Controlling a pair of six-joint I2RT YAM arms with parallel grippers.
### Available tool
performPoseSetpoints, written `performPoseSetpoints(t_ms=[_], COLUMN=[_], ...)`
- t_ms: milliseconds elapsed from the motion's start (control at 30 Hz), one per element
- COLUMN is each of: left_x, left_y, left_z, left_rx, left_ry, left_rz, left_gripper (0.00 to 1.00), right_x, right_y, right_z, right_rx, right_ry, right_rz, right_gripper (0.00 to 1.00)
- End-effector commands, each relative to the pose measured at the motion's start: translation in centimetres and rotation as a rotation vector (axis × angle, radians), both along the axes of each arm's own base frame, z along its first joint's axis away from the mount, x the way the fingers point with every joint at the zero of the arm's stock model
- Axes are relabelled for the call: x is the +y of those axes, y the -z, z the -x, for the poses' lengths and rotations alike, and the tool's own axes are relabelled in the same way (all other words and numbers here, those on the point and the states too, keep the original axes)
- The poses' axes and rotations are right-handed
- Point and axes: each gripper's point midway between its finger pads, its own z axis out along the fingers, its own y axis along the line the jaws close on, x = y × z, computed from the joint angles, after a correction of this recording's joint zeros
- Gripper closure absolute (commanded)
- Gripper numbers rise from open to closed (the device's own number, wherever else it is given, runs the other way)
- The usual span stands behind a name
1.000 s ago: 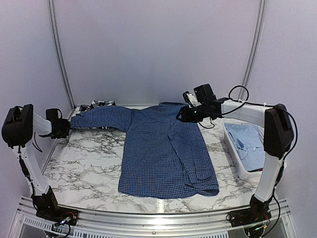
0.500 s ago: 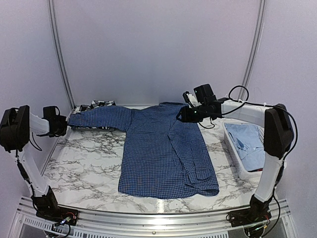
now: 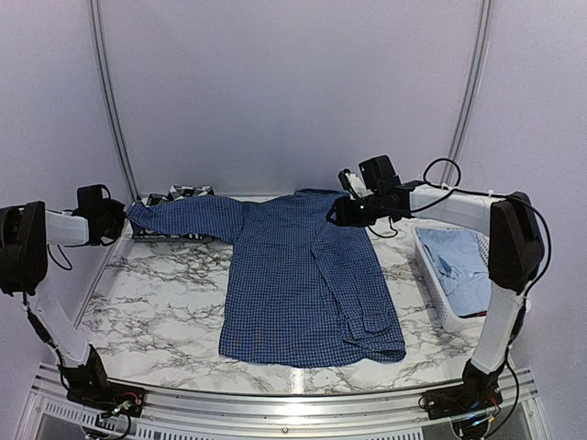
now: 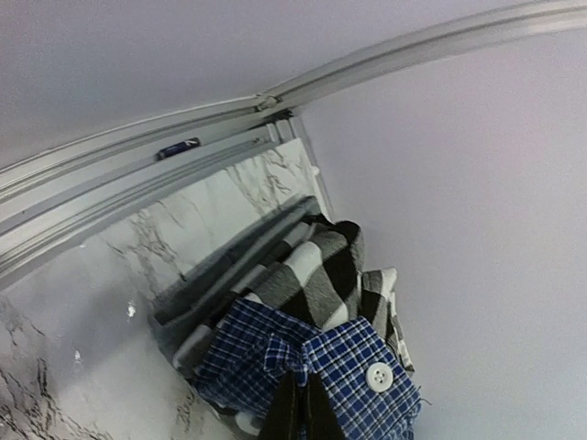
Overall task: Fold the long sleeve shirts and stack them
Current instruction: Pick up the sleeve from the corner of the board, then fold the sleeve of the 1/3-folded shirt.
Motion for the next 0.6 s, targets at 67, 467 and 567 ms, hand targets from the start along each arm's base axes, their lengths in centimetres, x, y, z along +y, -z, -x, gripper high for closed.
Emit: performPoseSetpoints(t_ms=[67,467,567], left_x=[-4.8,-28.9,-34.9], left_y=[-6.1,-6.4,-3.9], left_z=[-0.8,1.6,4.2], left_rx=[-0.120,-0.191,-0.168], left_ry=[0.141,0.870,1.067], left_rz=[-0.127,-0.347,-0.349], left_gripper=[1.00,1.00,1.00], right_x=[0.1,-0.7,-0.7], right_y=[-2.4,-2.2,-1.9], right_z=[0.3,1.2,1.6], right_rx=[-0.048,-0.047,-0.036], right_ry=[-0.012,-0.010,-0.022], right_rz=[0.012,0.040,0.034], right_gripper=[0.56,0.56,0.56])
